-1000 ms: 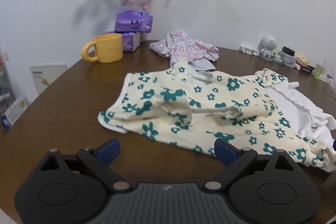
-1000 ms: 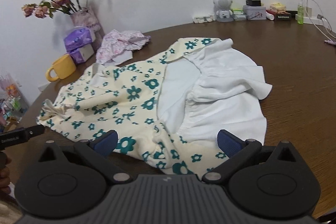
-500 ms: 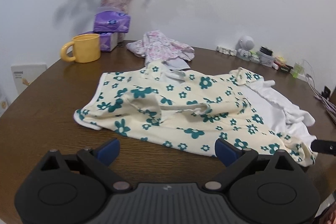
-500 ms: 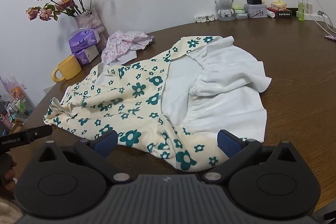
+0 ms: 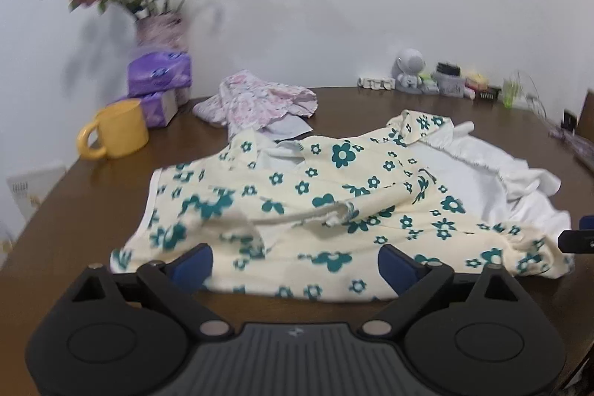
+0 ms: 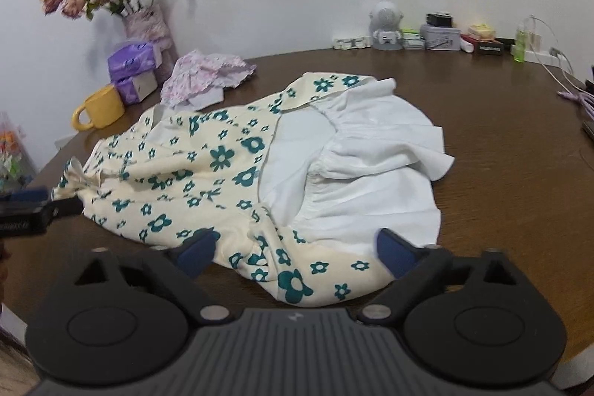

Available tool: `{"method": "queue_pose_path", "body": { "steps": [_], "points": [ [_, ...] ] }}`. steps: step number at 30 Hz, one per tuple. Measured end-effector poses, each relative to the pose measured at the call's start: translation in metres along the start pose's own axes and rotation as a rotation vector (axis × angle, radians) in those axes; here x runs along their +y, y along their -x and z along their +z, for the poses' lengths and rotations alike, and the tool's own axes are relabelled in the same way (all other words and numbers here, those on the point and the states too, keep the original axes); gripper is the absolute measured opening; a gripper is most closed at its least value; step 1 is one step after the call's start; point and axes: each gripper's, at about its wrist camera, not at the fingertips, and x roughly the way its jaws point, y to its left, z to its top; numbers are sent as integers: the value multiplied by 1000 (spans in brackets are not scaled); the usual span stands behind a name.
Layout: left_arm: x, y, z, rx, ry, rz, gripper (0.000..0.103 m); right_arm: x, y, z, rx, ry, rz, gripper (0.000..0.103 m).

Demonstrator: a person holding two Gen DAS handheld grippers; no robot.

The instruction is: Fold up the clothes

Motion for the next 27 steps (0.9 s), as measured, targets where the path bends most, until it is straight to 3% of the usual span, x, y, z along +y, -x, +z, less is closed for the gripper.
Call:
{"method": "queue_pose_path", "body": {
  "steps": [2, 4, 6, 9, 11, 15, 21, 25, 27],
  "points": [
    [-3, -10, 6, 16, -54, -14, 82, 1, -7, 1, 25, 31, 14, 62],
    [-5, -21, 10, 41, -108, -22, 70, 5, -12, 2, 45, 68, 25, 57],
    [-8, -33, 14, 71, -161, -31, 61, 7, -17, 4, 66, 100, 36, 41],
    [-8, -49, 17, 114, -203, -59, 47, 6, -26, 7, 103, 117, 45, 31],
    [-7, -58, 19, 139, -226, -69, 44, 3, -31, 9, 123, 114, 50, 25],
    [-5, -67, 22, 165, -267, -87, 44, -1, -33, 21, 123, 92, 81, 26],
    [-1, -78, 28, 190, -262, -137, 44, 20, -39, 45, 91, 169, 138, 34],
    [-1, -81, 28, 206, -243, -160, 44, 29, -67, 50, 157, 189, 147, 34],
    [0, -81, 27, 205, -250, -166, 43, 32, -79, 50, 184, 189, 146, 39]
  ]
}}
